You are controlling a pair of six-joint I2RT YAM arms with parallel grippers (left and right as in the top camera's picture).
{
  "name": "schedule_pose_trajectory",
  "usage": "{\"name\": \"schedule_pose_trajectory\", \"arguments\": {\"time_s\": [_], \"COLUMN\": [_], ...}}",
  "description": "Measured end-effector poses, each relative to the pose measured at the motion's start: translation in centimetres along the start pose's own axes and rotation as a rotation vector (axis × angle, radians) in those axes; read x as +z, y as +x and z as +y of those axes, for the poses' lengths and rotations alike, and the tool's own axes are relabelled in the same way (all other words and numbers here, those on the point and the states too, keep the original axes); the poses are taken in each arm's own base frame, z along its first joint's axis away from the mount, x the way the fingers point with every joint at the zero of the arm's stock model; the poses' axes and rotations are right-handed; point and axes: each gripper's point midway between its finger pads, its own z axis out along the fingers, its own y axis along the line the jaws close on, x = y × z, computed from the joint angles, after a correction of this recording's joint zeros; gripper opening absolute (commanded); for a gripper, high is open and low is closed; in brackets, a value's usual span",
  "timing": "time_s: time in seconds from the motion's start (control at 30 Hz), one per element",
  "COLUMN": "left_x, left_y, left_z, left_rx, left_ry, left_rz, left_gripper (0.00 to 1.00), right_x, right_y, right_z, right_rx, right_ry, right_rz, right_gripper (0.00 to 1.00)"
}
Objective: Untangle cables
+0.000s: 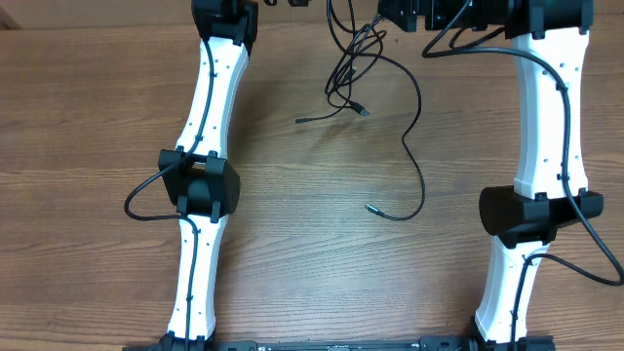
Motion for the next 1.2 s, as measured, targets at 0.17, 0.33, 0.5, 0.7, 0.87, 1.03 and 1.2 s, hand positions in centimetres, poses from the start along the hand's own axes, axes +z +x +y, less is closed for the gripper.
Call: {"name": "schedule_pose_trajectory", "arguments": {"time_s": [0.17, 0.33, 0.5, 0.7, 0.87, 1.03, 1.2], "left_x": [0.3, 1.4, 3.0, 3.4, 3.0, 2.8, 2.7], "left_y": [-0.1, 0.5, 1.4, 1.5, 1.4, 1.4, 1.5], "left_z": [0.3, 0.5, 0.5, 0.5, 0.5, 0.6, 0.6], "left_rx": [-0.048, -0.077, -0.082, -0.084, -0.084, -0.084, -0.082], "left_ry": [-0.006, -0.007, 0.001, 0.004, 0.001, -0.003, -0.008], "left_rz": [0.004, 0.031, 0.067, 0.073, 0.067, 0.069, 0.075], "left_gripper": [0.04, 0.04, 0.04, 0.04, 0.08, 0.09, 0.08], "right_x": [0.0, -0.1, -0.1, -0.1, 0.1, 0.1, 0.1], "right_y": [-1.5, -2.3, -2.4, -2.3, -2.2, -2.2, -2.2], "right_z": [0.9, 1.5, 2.0, 2.2, 2.4, 2.2, 2.1], "right_rx": [-0.047, -0.07, -0.08, -0.079, -0.083, -0.082, -0.081], "right_ry": [-0.056, -0.083, -0.11, -0.122, -0.12, -0.108, -0.103], "right_rz": [-0.057, -0.088, -0.093, -0.089, -0.086, -0.086, -0.086], "right_gripper": [0.71, 0.63, 0.33, 0.1, 0.07, 0.04, 0.04]}}
